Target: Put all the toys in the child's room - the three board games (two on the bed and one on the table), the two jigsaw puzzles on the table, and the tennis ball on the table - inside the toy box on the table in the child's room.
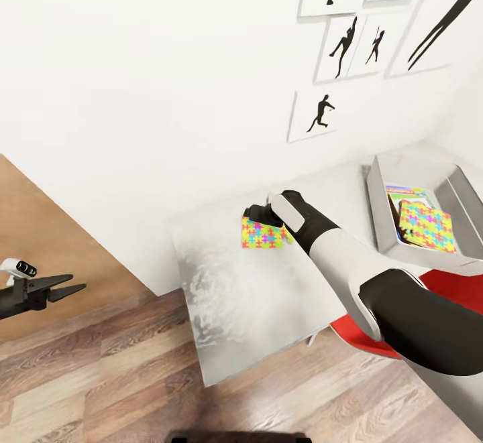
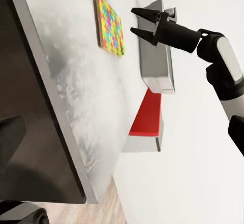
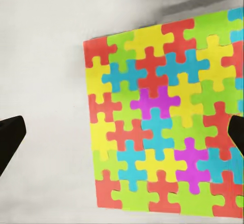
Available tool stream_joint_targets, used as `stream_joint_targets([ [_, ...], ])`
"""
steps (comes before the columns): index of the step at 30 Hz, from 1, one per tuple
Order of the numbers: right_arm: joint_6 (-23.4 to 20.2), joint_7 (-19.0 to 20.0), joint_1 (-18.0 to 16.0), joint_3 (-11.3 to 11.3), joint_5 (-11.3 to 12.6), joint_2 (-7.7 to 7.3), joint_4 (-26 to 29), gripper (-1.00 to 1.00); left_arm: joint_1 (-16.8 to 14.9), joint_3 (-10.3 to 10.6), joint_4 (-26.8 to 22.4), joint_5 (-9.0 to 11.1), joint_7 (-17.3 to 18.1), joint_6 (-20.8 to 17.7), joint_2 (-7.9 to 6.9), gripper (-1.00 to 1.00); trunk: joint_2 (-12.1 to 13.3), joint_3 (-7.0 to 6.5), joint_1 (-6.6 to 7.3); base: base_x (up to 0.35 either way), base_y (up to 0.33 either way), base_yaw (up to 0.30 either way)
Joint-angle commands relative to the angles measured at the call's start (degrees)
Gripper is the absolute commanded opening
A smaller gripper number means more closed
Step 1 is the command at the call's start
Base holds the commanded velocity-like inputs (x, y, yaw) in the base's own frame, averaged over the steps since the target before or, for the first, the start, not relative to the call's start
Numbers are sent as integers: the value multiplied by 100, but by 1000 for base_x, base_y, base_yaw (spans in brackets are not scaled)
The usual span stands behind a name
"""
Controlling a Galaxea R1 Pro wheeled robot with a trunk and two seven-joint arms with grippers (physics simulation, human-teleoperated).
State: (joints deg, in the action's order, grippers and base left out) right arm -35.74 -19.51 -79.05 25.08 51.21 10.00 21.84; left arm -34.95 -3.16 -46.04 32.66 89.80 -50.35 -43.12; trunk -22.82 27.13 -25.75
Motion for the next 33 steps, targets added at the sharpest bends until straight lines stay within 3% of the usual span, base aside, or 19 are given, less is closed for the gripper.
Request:
stream_joint_targets([
  [1, -12, -44, -5, 23, 39, 0, 5, 100, -3, 6, -4, 4, 20, -61, -4, 100, -10, 9, -3, 0, -1, 288],
  [9, -2, -29, -5, 16, 45, 0, 5, 100, -3, 8, -2, 4, 20, -62, -4, 100, -10, 9, -3, 0, -119, 208],
  [33, 16, -26, 3, 26, 11, 0, 5, 100, -3, 8, -2, 10, 20, -68, -4, 100, -10, 9, -3, 5, -43, 4],
])
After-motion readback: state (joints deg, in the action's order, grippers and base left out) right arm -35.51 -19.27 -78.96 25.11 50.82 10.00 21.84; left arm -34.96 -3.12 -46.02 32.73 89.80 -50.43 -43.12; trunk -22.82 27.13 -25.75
